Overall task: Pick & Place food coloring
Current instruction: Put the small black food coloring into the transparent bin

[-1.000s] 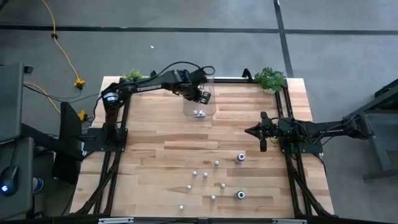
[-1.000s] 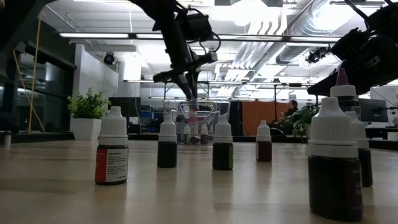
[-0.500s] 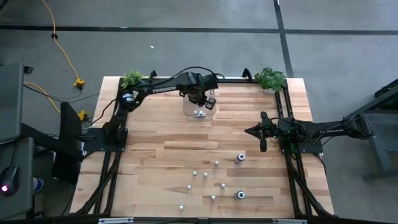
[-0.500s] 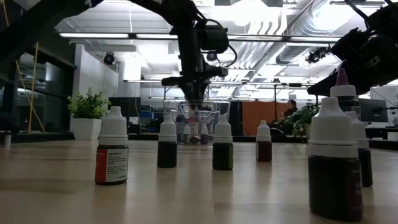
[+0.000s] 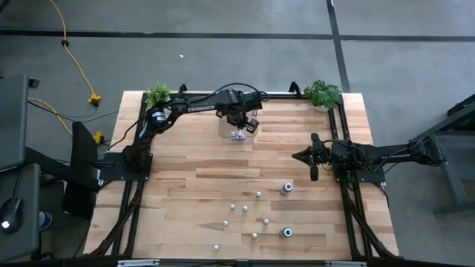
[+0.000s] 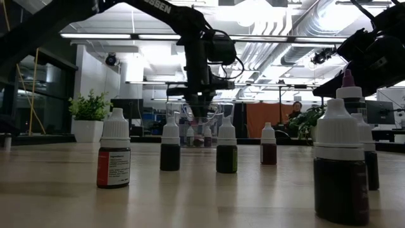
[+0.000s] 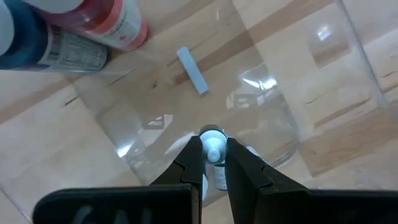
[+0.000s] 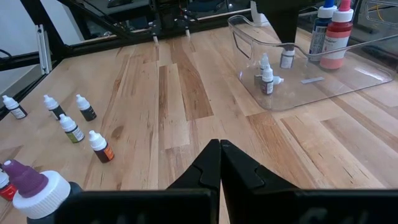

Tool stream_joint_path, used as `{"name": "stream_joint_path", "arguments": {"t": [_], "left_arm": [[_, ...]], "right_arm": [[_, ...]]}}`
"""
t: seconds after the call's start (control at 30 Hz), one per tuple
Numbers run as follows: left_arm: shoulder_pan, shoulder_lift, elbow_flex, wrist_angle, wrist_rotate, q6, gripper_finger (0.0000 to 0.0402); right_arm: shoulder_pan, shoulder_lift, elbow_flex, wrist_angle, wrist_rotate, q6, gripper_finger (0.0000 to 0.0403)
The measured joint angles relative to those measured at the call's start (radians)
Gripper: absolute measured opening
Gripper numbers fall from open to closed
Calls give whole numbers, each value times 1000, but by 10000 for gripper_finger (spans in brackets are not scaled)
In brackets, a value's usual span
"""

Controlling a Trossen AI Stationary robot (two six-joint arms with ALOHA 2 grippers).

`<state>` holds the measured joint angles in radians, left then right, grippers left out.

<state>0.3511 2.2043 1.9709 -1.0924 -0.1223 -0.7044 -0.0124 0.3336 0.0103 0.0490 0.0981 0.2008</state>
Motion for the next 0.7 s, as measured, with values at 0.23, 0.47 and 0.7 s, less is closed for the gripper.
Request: {"name": "stream_joint_path", "arguments": {"t": [0.23, 0.47, 0.7], "left_arm": [[-3, 0, 0, -10, -3, -5, 30], [-20, 0, 0, -10, -64, -7, 30], [-34, 0, -5, -9, -77, -13, 30]], "right_arm": [[0, 0, 0, 0, 0, 0, 0], [0, 0, 0, 0, 0, 0, 0], [0, 0, 0, 0, 0, 0, 0]]}}
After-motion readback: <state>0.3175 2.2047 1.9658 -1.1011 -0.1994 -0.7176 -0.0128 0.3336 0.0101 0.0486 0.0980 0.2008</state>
